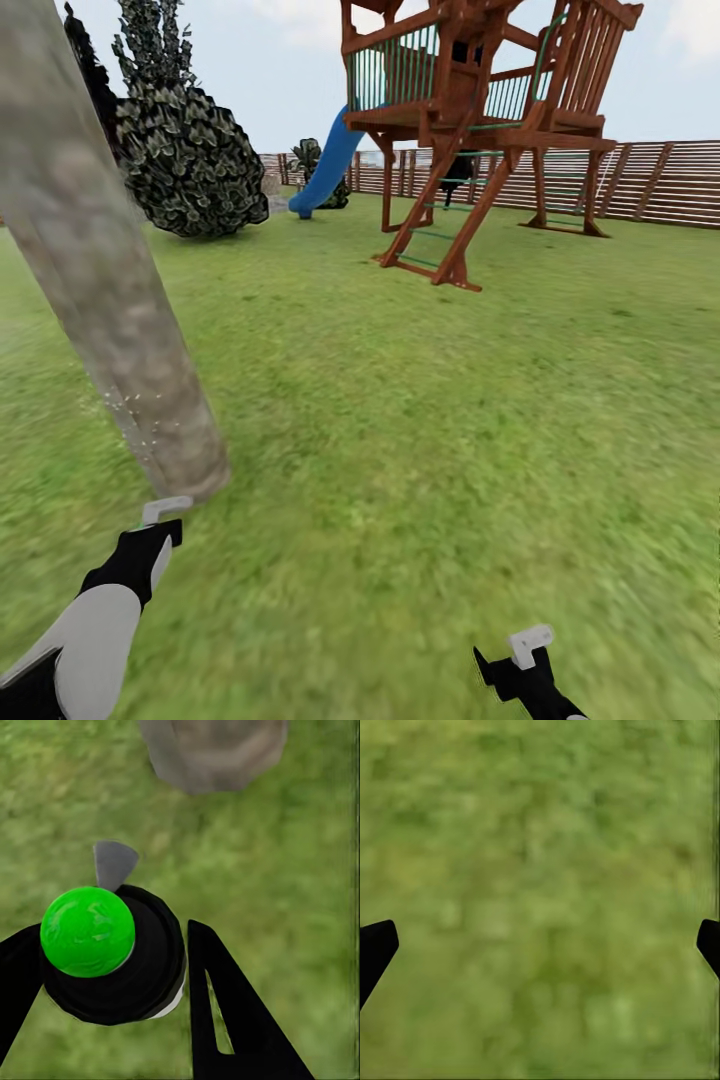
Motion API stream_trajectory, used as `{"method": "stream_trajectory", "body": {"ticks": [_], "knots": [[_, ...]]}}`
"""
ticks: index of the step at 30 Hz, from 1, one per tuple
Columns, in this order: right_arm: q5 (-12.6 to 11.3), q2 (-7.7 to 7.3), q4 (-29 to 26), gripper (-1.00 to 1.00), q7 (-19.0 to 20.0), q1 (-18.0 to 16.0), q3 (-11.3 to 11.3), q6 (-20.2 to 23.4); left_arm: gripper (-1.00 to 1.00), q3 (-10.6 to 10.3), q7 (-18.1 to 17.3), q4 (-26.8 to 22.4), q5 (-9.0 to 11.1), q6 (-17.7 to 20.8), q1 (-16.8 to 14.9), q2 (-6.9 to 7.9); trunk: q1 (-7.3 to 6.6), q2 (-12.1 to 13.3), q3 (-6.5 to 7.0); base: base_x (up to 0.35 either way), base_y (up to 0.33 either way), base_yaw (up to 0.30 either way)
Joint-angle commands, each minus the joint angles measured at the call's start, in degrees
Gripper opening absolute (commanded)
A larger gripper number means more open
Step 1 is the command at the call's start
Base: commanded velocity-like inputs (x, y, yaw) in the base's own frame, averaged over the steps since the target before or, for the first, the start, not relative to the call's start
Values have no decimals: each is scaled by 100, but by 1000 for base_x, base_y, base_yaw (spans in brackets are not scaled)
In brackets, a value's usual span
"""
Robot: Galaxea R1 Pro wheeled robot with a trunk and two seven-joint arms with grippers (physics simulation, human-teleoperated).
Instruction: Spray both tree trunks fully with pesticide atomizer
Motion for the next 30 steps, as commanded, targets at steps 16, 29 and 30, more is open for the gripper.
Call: {"method": "stream_trajectory", "body": {"ticks": [16, 29, 30], "knots": [[11, 7, 3, 100, 8, -3, 11, -15, -100, 25, 3, -2, -33, 22, -5, -4, 1, -2, -5, 150, -239, 113], [13, 7, 5, 100, 6, -3, 11, -15, -100, 45, -3, -24, -33, 20, -5, 8, 1, -2, -5, 152, -239, 120], [11, 7, 5, 100, 5, -3, 11, -15, -100, 44, -4, -17, -33, 18, -5, 7, 1, -2, -5, 176, -237, 18]]}}
